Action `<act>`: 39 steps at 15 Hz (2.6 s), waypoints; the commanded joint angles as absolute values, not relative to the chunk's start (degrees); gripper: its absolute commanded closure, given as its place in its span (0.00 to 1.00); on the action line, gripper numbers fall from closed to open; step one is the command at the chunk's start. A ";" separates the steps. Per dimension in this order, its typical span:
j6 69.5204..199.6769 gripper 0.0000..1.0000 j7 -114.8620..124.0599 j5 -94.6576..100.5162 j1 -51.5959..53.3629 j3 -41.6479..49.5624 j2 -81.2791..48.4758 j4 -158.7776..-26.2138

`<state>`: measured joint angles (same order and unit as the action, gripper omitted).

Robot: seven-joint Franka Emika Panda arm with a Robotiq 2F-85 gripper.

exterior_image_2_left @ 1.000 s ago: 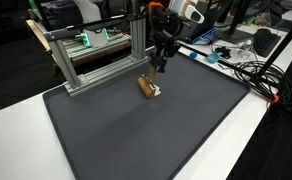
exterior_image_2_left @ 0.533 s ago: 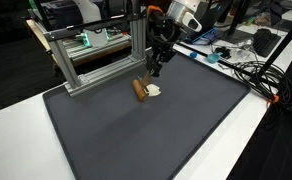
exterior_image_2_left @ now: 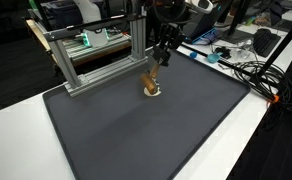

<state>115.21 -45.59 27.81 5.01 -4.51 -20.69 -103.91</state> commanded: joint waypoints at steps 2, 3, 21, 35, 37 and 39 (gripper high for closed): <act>113.27 0.79 -45.92 27.75 5.39 -4.93 -24.38 -99.51; 113.25 0.79 -46.52 27.20 5.35 -5.19 -25.29 -98.89; 119.19 0.79 -56.05 13.63 2.72 -10.59 -20.69 -102.40; 120.45 0.54 -37.12 2.07 5.35 -8.10 3.71 -121.17; 121.91 0.79 -36.90 -1.48 5.42 -8.17 2.30 -121.52; 123.79 0.79 -30.16 -2.32 4.81 -7.58 7.07 -124.96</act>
